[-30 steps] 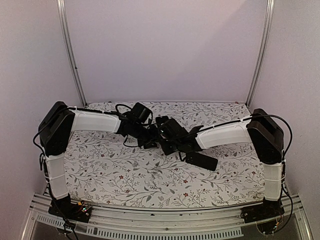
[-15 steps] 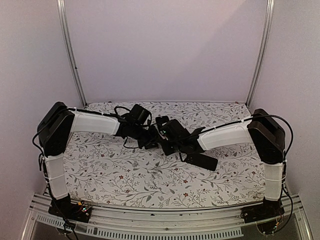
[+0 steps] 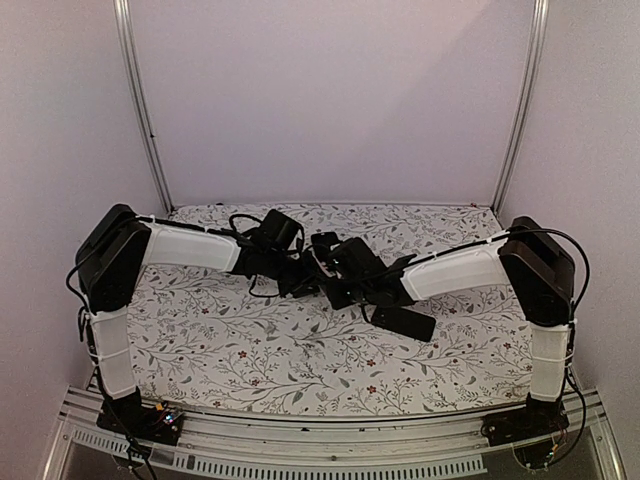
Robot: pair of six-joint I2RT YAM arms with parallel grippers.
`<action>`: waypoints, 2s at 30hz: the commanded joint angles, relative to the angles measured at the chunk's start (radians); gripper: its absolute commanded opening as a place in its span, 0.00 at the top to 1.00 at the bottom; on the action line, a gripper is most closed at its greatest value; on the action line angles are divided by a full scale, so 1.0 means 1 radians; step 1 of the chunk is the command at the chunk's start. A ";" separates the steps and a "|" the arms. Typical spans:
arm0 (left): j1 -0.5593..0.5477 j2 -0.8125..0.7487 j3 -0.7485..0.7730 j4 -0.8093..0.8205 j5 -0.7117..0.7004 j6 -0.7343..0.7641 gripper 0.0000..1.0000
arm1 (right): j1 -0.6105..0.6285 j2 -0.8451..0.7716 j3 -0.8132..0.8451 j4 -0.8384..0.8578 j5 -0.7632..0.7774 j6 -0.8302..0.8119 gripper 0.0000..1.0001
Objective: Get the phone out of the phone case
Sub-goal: Remove the phone case from the phone.
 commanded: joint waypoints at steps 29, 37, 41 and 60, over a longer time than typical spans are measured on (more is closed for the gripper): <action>0.002 0.197 0.035 -0.350 -0.076 0.052 0.70 | 0.063 -0.069 0.019 0.269 -0.140 0.015 1.00; 0.004 0.211 0.024 -0.340 -0.083 0.059 0.71 | 0.061 -0.072 0.007 0.269 -0.131 0.030 1.00; 0.005 0.225 0.040 -0.335 -0.089 0.062 0.72 | 0.060 -0.076 0.005 0.266 -0.127 0.025 1.00; 0.020 0.067 0.058 -0.282 -0.189 0.177 1.00 | 0.005 -0.130 0.001 0.113 0.005 0.014 1.00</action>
